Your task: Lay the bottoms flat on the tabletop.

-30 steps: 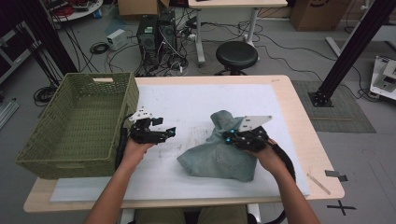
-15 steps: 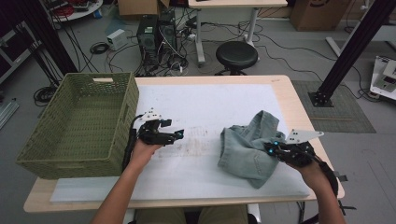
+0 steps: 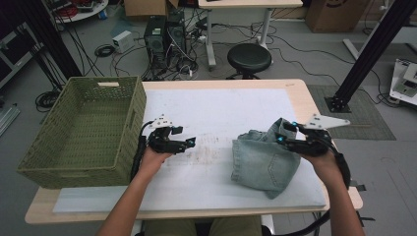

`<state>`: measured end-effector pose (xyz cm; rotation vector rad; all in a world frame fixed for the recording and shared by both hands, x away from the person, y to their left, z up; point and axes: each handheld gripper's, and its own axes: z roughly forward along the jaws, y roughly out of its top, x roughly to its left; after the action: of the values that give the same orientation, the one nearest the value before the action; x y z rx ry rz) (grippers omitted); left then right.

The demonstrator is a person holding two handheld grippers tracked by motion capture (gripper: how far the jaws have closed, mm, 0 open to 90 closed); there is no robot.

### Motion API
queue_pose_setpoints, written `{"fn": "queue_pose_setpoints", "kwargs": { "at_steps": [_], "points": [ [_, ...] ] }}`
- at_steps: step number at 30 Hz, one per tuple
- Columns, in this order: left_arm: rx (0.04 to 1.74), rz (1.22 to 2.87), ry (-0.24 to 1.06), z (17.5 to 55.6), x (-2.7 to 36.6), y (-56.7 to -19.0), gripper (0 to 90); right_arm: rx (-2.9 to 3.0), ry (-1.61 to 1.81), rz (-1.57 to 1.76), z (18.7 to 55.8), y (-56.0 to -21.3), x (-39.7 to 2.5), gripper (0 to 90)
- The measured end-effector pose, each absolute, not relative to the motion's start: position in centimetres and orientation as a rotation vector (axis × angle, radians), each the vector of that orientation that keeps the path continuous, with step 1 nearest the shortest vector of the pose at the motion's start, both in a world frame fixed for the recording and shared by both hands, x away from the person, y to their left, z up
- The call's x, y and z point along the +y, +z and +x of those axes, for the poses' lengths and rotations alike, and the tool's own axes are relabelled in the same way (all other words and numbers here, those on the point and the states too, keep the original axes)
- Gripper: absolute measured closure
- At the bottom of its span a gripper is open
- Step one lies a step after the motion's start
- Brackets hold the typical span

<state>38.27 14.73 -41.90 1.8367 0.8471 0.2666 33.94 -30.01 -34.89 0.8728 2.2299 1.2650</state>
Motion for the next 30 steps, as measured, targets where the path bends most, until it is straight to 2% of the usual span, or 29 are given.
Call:
{"fn": "queue_pose_setpoints", "kwargs": {
  "at_steps": [4, 8, 10, 12, 13, 15, 19, 23, 27, 28, 30],
  "points": [
    [0.852, 1.829, 0.270, 38.2, 15.0, -41.8, 23.1, 2.376, 1.200, 0.796, 36.4, -35.0, -26.2, 43.8],
    [0.853, 1.828, 0.273, 38.1, 15.3, -41.8, 23.1, 2.537, 1.088, 0.812, 38.4, -36.6, -24.0, 43.8],
    [0.858, 1.825, 0.275, 38.1, 15.5, -41.8, 23.1, 2.603, 1.072, 0.820, 39.1, -37.4, -23.6, 52.7],
    [0.858, 1.827, 0.277, 38.0, 15.6, -41.8, 23.1, 2.682, 1.077, 0.829, 39.5, -37.9, -23.2, 71.7],
    [0.861, 1.824, 0.278, 38.0, 15.7, -41.8, 23.1, 2.713, 1.084, 0.806, 39.7, -38.1, -22.8, 75.9],
    [0.865, 1.821, 0.281, 37.9, 15.9, -41.8, 23.1, 2.765, 1.108, 0.724, 39.7, -38.4, -21.6, 78.7],
    [0.886, 1.807, 0.292, 38.0, 16.4, -41.9, 23.1, 2.792, 1.162, 0.574, 39.6, -38.5, -18.6, 79.6],
    [0.907, 1.792, 0.306, 38.0, 16.9, -41.7, 23.1, 2.662, 1.439, 0.495, 39.6, -37.6, -16.3, 79.5],
    [0.926, 1.771, 0.330, 37.9, 17.7, -41.3, 23.1, 2.418, 1.508, 0.595, 40.2, -36.8, -15.3, 78.2],
    [0.930, 1.767, 0.334, 37.9, 17.9, -41.3, 23.1, 2.367, 1.456, 0.618, 40.4, -36.7, -15.2, 76.0],
    [0.930, 1.765, 0.336, 37.8, 18.2, -41.2, 23.1, 2.304, 1.385, 0.700, 40.6, -36.9, -15.4, 65.6]
  ]
}}
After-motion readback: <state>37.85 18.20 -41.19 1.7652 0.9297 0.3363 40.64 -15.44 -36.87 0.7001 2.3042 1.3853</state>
